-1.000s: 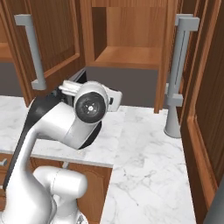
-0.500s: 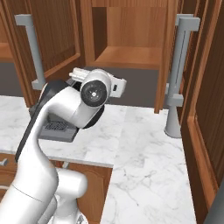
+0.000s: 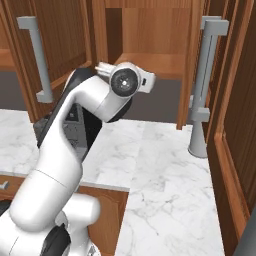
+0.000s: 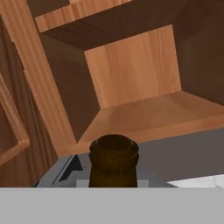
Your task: Sort all alcoholic drinks to one cabinet, and non-alcoholic drinks to the other.
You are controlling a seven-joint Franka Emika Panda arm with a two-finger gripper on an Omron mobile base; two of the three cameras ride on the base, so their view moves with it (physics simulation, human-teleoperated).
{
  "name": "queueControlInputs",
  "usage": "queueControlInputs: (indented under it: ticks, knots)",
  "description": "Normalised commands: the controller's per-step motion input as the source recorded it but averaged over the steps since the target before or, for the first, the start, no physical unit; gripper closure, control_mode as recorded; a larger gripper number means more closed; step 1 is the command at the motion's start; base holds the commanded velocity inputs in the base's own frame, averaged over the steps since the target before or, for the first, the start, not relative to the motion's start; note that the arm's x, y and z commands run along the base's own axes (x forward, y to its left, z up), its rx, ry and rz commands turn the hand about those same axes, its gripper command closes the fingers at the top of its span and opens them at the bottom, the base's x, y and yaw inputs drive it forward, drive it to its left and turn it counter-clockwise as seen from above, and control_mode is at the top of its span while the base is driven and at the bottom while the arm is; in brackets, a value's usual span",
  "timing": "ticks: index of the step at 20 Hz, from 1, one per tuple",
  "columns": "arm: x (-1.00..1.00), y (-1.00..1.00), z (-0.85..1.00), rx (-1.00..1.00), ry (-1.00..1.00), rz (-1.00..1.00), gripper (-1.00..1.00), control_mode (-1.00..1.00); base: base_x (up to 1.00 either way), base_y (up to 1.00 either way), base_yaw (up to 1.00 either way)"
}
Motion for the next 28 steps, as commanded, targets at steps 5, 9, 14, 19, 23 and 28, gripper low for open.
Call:
queueControlInputs:
  ticks: [5, 9, 14, 19, 23, 28]
  knots:
    - [0.51, -0.03, 0.23, -0.09, 0.00, -0.01, 1.00, -1.00, 0.00, 0.00, 0.00]
    - [0.43, -0.01, 0.21, -0.15, 0.00, -0.05, 1.00, -1.00, 0.00, 0.00, 0.00]
    - [0.41, -0.08, 0.10, -0.17, 0.00, -0.06, 1.00, -1.00, 0.00, 0.00, 0.00]
    - [0.49, -0.19, 0.00, -0.11, 0.00, -0.02, 1.00, -1.00, 0.00, 0.00, 0.00]
    - [0.48, -0.31, 0.00, -0.03, 0.00, 0.00, 1.00, -1.00, 0.00, 0.00, 0.00]
    - [0.33, -0.38, 0.00, 0.00, 0.00, 0.00, 1.00, -1.00, 0.00, 0.00, 0.00]
